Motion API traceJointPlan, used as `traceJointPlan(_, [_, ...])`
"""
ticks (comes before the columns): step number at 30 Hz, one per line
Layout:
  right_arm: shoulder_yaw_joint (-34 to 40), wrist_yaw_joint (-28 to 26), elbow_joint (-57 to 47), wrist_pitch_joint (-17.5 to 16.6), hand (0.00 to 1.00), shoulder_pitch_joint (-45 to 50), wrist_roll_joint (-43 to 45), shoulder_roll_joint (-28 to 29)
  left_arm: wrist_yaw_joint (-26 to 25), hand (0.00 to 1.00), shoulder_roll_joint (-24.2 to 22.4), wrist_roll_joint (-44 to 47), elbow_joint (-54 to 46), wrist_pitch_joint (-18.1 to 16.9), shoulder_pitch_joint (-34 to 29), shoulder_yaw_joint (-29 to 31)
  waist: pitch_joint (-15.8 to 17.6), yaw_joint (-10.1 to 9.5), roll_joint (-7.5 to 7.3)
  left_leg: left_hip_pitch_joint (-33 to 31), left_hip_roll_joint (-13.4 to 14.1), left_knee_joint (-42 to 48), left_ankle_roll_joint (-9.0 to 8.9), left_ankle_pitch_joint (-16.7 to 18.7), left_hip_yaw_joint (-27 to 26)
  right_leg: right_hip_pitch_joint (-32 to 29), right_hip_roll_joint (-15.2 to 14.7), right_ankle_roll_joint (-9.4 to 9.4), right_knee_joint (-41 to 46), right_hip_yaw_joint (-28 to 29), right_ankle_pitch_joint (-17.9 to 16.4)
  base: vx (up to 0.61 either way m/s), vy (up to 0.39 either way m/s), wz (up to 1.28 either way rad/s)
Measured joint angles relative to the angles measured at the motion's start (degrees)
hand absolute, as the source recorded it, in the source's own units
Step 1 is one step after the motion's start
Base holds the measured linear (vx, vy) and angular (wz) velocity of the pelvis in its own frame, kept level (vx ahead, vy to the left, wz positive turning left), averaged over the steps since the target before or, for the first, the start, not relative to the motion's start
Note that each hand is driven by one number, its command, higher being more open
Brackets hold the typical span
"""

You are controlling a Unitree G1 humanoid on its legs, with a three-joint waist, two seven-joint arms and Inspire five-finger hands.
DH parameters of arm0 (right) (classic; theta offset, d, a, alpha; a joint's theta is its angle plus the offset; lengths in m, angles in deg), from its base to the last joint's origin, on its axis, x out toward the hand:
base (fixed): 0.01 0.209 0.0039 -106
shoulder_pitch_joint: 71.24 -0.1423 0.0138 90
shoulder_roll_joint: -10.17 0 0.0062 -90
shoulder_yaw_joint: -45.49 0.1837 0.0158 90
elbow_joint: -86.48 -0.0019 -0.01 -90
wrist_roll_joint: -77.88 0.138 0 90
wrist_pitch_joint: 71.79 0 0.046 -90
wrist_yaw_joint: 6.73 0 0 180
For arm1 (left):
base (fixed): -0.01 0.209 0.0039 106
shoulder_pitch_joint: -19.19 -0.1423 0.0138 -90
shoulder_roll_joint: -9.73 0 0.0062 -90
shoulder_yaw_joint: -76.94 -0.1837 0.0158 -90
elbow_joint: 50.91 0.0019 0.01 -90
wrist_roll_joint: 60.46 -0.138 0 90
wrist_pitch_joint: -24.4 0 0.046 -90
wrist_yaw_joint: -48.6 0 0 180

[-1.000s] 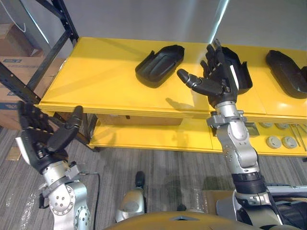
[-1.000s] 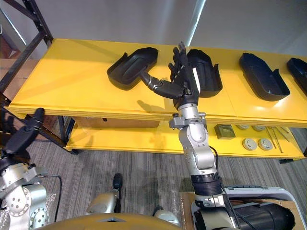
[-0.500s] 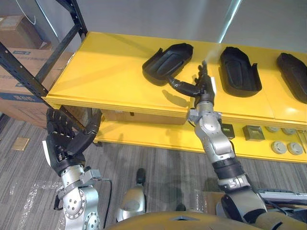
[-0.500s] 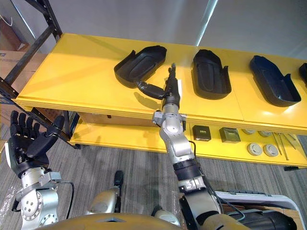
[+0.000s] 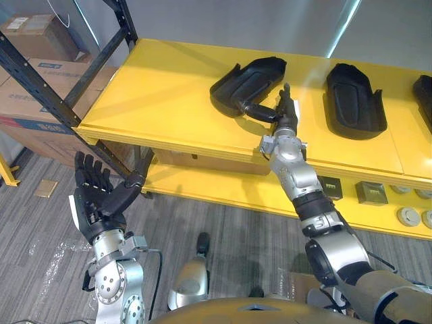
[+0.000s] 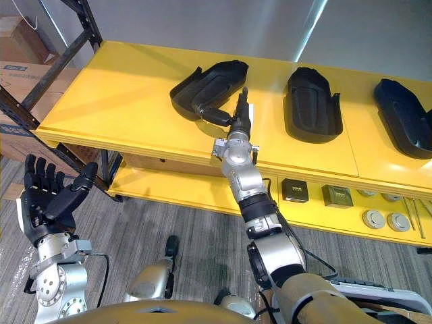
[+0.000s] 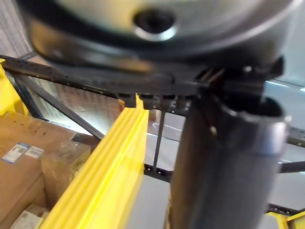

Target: Walk over and take three plastic housings, then place them on the shelf

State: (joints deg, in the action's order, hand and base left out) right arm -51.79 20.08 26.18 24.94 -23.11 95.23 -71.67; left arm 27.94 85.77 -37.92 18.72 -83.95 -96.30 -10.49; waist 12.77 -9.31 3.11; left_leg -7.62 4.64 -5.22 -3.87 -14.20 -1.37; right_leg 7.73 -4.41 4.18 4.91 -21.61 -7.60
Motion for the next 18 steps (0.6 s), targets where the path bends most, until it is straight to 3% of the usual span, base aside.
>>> traceJointPlan(13, [0.05,-6.71,11.82,-5.10,1.00,-11.48,2.22,-6.72,-1.01,1.00,0.44,2.33,1.69,-0.23,4.31,-0.51,3.71,-0.19,2.57,-1.42,0.17,0.02,0.10,-0.75,1.58,-0.68,0.30,0.13,0.10,-1.37,0.13,-0.01,-0.020,0.05])
traceJointPlan(18, [-0.01,-9.96,15.72,-6.30,1.00,-15.08,2.15,-9.08,-1.18,1.00,1.51,2.40,5.10,-0.25,6.47,-2.83,4.49,-1.14,3.16,-1.96,0.28,0.05,0.11,-0.75,1.87,-0.64,0.52,0.12,0.11,-1.64,0.13,0.01,-0.027,0.03])
